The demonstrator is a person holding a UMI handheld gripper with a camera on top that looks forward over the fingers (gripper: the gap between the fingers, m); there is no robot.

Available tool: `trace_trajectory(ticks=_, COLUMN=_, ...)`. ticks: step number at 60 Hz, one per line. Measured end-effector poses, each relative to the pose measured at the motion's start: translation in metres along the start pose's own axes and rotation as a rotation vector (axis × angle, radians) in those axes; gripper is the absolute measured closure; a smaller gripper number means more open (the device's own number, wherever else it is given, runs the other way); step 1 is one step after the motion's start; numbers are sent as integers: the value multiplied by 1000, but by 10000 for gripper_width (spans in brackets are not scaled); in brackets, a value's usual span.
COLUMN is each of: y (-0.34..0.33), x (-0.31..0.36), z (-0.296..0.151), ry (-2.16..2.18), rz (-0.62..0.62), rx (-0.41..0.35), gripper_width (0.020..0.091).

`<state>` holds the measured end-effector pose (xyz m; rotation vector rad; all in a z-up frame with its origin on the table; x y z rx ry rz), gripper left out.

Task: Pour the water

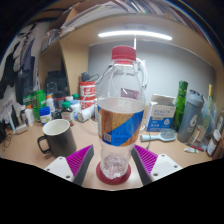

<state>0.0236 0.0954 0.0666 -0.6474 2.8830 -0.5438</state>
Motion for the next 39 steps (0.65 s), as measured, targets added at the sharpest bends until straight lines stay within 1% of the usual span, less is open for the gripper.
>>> trace_trajectory(ticks=3, y=-11, x=0, z=3, ry=34, rz=-18, rx=25, gripper_width=253)
trace_trajectory(ticks=11, y=-60, x=-3, z=-1, ry=74, rz=40, rx=58, gripper_width=251)
trace_trajectory(ticks=19, y=-131, x=9, z=-13, ry=111, rz=79, rx=97, gripper_width=253)
trace_trajectory(ticks=28, y=-227, x=35, z=-34, ry=150, rz=118, rx=101, gripper_width=250)
trace_trajectory(ticks=39, y=-329, x=60, z=-66, ry=172, rz=166, rx=71, gripper_width=251)
Point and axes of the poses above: the point between the fingertips, and its own axes, seen from behind it with the camera up: x to the left, z down, y forward, the way the camera looks, the point moved 7 cm from there along -y, backward, against the way the camera looks, and after that the axes turned 1 degree about z, right-handed, at the moved point
